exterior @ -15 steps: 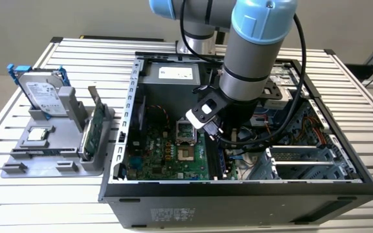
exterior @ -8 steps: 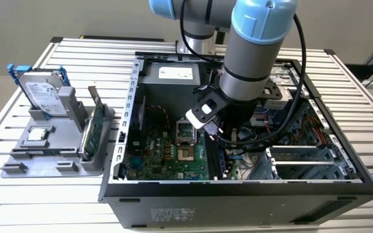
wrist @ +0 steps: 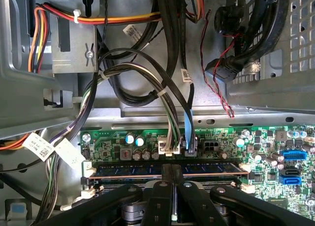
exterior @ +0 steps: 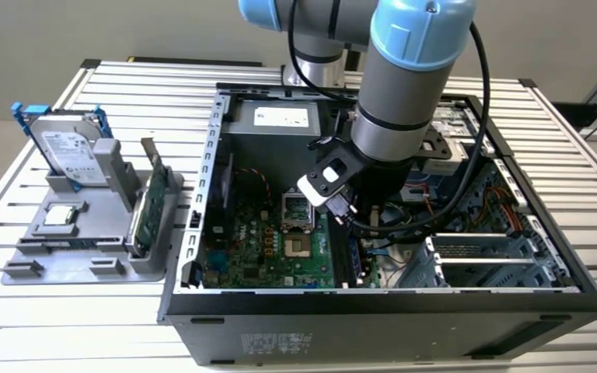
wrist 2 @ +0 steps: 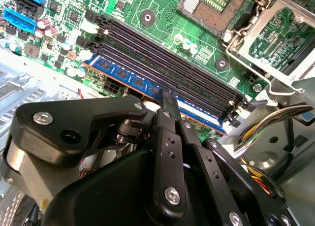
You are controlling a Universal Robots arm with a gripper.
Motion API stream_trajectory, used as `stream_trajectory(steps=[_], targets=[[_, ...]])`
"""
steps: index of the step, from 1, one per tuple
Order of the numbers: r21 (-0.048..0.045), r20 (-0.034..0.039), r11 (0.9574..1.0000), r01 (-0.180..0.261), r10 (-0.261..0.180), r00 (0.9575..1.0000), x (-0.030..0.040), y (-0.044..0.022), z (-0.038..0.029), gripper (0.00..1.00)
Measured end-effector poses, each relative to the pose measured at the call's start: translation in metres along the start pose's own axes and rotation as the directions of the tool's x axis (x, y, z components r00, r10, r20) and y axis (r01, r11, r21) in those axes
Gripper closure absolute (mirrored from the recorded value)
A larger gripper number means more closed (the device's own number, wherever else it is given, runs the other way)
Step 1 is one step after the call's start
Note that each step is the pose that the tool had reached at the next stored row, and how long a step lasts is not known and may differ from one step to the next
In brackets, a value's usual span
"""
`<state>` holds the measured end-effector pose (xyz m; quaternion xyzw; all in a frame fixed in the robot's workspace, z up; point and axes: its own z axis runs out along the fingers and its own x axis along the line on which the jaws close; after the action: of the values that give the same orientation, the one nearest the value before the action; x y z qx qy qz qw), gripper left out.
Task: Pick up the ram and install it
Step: 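Press down the ram until it locks into place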
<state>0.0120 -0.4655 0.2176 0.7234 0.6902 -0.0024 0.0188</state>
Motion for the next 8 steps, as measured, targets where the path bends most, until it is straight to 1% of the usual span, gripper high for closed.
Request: stream_trajectory(steps=[8], targets=[[0.0, 0.0002, 1.0, 0.0, 0.0, 1.0, 0.0, 0.0, 0.0, 1.0]])
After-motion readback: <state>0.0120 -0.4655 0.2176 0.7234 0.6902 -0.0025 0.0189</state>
